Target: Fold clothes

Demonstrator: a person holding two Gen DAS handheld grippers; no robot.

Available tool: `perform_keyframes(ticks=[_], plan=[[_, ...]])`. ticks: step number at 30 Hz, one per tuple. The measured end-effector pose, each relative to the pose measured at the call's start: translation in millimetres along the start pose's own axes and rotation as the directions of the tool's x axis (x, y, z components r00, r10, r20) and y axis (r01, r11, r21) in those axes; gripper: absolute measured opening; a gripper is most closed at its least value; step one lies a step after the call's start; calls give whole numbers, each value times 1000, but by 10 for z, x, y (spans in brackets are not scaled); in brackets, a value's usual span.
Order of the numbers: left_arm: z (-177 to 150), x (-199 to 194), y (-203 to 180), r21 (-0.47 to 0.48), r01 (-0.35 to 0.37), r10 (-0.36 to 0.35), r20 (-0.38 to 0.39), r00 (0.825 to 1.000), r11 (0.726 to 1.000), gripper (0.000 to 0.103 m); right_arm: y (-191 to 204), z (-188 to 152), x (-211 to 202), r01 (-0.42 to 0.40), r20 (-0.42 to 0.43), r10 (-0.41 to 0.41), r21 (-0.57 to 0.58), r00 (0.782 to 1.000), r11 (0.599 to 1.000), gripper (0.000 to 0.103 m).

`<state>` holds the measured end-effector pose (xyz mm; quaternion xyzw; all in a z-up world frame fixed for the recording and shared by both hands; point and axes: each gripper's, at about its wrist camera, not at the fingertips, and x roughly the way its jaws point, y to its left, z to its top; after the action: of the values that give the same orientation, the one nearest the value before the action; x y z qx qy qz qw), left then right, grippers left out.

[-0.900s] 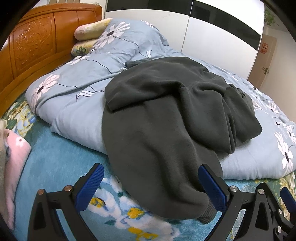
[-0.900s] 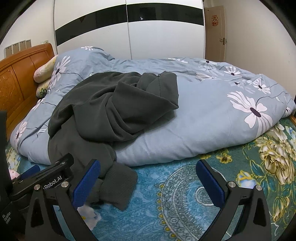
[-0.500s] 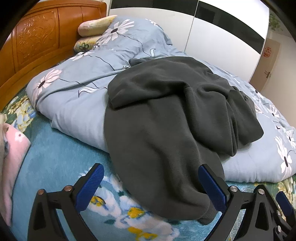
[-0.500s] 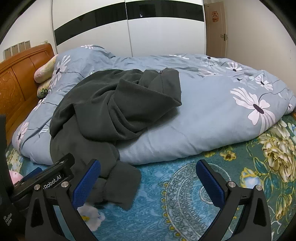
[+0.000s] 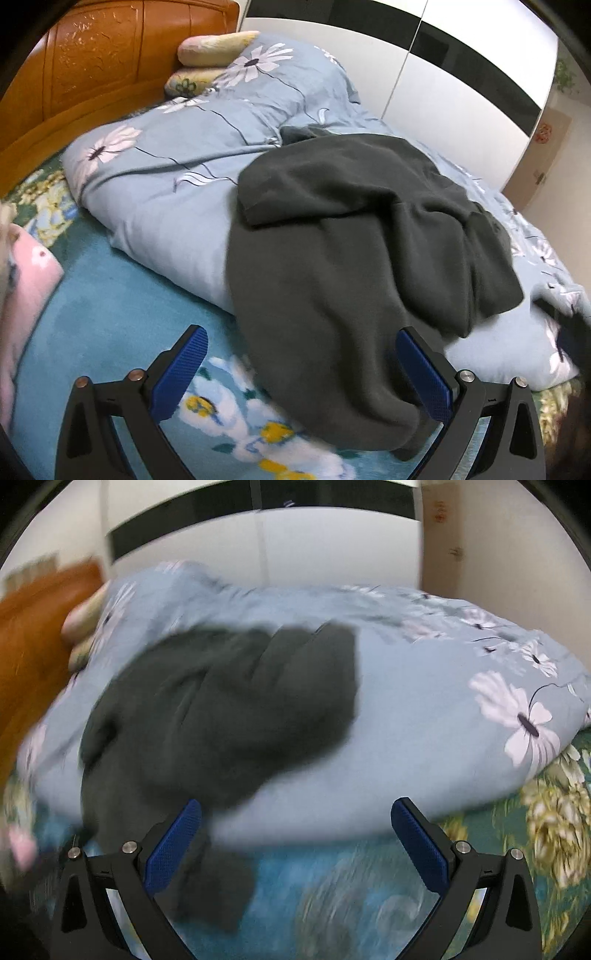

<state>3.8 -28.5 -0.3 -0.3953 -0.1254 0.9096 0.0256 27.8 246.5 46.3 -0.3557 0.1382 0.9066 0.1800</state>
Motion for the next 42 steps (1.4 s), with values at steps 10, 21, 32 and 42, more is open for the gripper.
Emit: perform_keyframes(ticks=[10, 21, 32, 42], plan=[[-30, 45, -77, 21, 7, -6, -36, 999, 1000, 103, -548, 710, 1115, -74, -180, 159, 409, 971, 910, 66], [45, -161, -95, 28, 30, -30, 4, 1000, 999, 103, -487, 647, 258, -273, -36, 333, 491, 942, 827, 7], [-21, -906, -31, 24, 204, -204, 5, 979, 979, 103, -1325, -337, -1827, -187, 52, 191, 565, 980, 804, 6], [-543, -1621, -15, 168, 335, -316, -131, 940, 927, 103, -1300, -1838, -2655, -48, -149, 159, 563, 976, 825, 6]])
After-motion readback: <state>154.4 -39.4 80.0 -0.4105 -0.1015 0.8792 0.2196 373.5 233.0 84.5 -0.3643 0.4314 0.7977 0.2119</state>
